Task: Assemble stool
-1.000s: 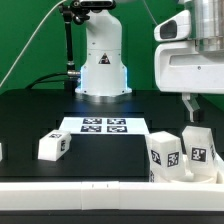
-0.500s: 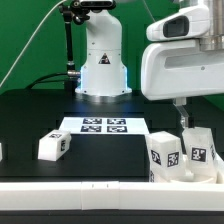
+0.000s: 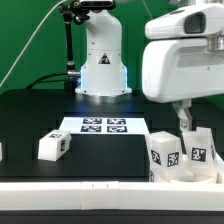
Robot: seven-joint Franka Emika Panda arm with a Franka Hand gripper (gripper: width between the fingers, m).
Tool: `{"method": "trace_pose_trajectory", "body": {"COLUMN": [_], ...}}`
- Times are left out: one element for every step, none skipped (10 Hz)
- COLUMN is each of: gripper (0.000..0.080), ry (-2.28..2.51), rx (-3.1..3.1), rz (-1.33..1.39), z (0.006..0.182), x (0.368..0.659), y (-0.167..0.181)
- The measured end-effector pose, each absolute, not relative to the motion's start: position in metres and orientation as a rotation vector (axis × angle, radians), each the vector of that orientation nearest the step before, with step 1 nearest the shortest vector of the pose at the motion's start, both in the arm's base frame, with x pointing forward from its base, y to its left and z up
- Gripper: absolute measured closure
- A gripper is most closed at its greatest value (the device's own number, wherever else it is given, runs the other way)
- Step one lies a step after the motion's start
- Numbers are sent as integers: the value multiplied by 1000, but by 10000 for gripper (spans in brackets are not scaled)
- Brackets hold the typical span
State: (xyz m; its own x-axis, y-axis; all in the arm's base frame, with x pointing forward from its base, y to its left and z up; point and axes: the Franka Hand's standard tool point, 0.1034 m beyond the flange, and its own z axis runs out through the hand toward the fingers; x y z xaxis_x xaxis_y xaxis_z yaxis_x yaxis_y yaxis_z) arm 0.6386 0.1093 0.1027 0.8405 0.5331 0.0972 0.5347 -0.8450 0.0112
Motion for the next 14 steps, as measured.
{"method": "trace_pose_trajectory", "body": {"gripper": [150, 150, 150, 150, 150, 150, 150, 150, 150, 150, 197, 197, 377, 377], "ry": [-998, -1165, -1289, -1366, -1402, -1430, -1419, -1402, -1381, -1365, -1355, -1353, -1351, -1349], "rx": [-2963, -2910, -2852, -2809, -2788, -2775, -2779, -2786, -2796, -2803, -2808, -2809, -2810, -2811], "rz": [-139, -105, -77, -53, -45, -39, -30, -25, -18, -14, -12, -11, -11, -10], "z": [103, 101, 98, 96, 92, 89, 85, 82, 79, 78, 77, 77, 77, 76], "x": [638, 634, 632, 632, 631, 630, 629, 629, 628, 627, 627, 627, 627, 627], "y": [110, 110, 110, 109, 109, 109, 109, 111, 111, 111, 111, 110, 109, 108]}}
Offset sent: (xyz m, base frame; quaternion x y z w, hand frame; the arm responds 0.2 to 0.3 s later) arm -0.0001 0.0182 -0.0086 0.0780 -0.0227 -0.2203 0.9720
